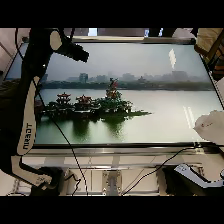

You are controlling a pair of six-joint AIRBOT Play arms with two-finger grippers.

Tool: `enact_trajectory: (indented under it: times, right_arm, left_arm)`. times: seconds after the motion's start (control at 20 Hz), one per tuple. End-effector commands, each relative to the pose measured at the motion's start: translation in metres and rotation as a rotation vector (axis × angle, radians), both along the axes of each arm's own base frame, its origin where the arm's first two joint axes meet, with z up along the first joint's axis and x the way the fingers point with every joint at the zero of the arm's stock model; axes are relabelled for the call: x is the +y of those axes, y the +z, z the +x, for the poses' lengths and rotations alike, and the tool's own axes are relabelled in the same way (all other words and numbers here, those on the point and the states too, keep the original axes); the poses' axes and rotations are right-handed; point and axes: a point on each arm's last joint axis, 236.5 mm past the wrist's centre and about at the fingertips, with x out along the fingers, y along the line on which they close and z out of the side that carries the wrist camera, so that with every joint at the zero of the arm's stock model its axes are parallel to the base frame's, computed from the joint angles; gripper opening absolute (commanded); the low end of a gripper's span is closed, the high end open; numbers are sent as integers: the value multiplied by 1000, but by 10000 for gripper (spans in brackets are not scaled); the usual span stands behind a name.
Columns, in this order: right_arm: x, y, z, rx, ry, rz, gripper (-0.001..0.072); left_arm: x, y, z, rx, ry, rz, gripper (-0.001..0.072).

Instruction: Fold the shirts.

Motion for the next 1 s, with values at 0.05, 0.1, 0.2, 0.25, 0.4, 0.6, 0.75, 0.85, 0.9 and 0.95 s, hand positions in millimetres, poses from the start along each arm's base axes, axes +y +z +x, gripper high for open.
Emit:
enact_trajectory:
  times: [0.05,0.1,0.2,0.25,0.4,0.6,0.75,0.85,0.9,0.95]
  right_arm:
    - [3,14,32,-170,-7,17,381]
    - [0,21,40,-218,-14,6,381]
    - [-1,28,49,-275,-21,6,381]
    - [1,30,53,-301,-23,17,381]
    - [-2,41,65,-384,-37,13,381]
    - [8,51,82,-487,-41,73,381]
    - [20,52,89,-517,-21,127,380]
    - [27,49,90,-496,13,139,380]
    - [31,46,89,-478,39,143,379]
    - [35,44,89,-459,67,149,379]
  left_arm:
    - [0,0,0,-1,0,0,69]
    - [0,0,0,-1,0,-1,69]
    - [-4,6,7,-43,-6,-16,67]
    - [-7,13,15,-88,-10,-31,66]
    - [-14,21,21,-129,-14,-74,66]
    - [19,16,42,-213,37,99,67]
    - [105,-20,43,-78,214,250,67]
    - [182,-36,37,14,378,248,67]
    - [225,-41,29,53,475,229,67]
    - [263,-46,19,91,574,200,96]
